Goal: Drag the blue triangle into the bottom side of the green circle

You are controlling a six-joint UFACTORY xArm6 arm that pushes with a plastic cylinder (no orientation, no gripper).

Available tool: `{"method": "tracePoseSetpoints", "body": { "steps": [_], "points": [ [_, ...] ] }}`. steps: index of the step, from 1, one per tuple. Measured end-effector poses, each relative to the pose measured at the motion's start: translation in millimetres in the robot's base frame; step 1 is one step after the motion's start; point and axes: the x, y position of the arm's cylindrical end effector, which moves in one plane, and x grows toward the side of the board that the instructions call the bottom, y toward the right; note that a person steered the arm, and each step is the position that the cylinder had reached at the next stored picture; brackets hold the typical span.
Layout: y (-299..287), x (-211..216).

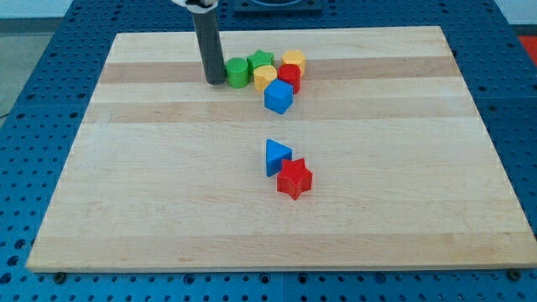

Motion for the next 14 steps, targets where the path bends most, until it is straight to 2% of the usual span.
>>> {"method": "tracePoseSetpoints", "body": {
  "steps": [1,3,4,5,6,7,9,10,12,14],
  "points": [
    [-18,22],
    [-12,165],
    [27,223],
    [73,231],
    [116,225],
    [122,198],
    [35,120],
    [3,103],
    [12,122],
    [16,59]
  ]
}}
